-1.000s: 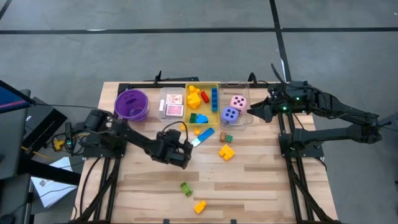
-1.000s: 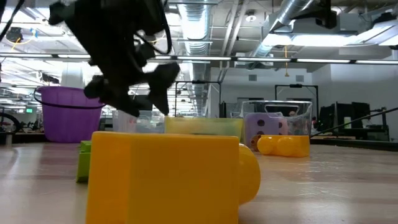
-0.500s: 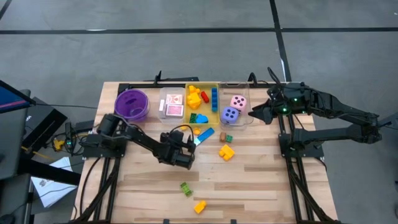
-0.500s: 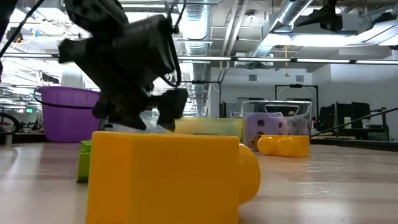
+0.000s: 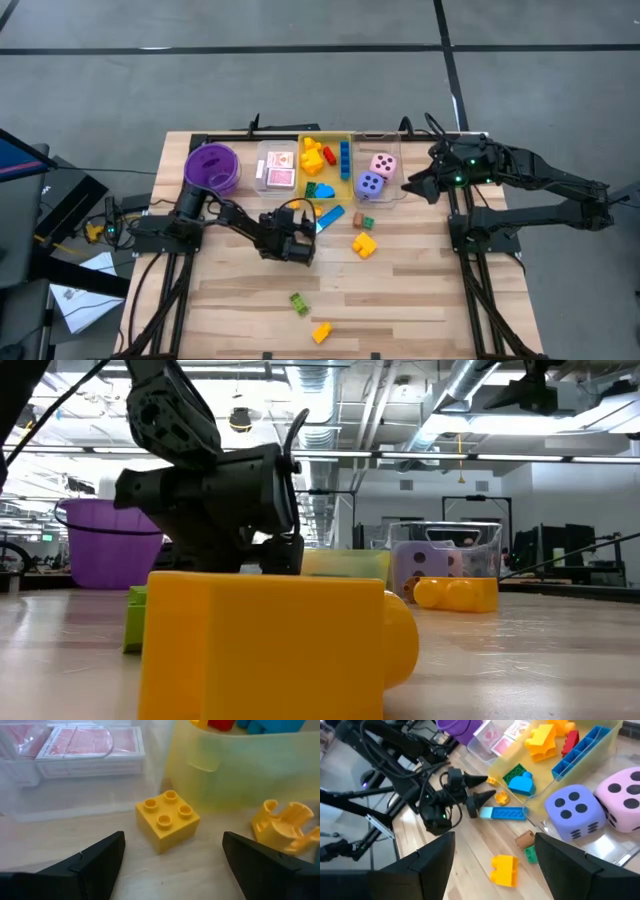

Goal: Pick & Place Toys
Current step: Put the yellow gamepiece into the yellow bin

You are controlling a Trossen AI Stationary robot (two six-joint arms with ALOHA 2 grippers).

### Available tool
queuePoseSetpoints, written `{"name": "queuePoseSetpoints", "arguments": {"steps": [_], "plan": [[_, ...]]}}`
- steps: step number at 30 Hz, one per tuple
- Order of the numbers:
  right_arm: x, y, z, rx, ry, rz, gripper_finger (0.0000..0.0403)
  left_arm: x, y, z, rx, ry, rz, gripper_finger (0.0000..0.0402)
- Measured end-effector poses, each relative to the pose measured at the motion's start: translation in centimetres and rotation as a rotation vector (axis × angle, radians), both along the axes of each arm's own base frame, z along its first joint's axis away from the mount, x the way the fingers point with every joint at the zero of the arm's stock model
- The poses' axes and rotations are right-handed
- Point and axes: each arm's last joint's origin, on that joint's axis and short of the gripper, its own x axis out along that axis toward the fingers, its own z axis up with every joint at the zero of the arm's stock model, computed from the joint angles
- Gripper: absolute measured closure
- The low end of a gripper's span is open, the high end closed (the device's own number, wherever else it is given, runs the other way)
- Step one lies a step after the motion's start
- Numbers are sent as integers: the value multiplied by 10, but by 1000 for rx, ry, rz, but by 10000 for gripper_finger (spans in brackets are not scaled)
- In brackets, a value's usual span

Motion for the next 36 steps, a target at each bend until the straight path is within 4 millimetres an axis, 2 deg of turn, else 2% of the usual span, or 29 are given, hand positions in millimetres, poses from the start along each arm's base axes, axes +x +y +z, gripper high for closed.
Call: {"name": "queuePoseSetpoints", "arguments": {"steps": [16, 27, 30, 36], "plan": [[0, 0, 0, 1, 1, 16, 137, 4, 24, -1, -14, -19, 72, 69], [1, 0, 1, -3, -17, 15, 137, 3, 20, -2, -35, -5, 56, 71], [1, 0, 1, 6, -18, 9, 137, 3, 19, -2, -36, -3, 54, 85], [1, 0, 2, 11, -22, 5, 137, 2, 19, -2, -36, 6, 54, 143]]}}
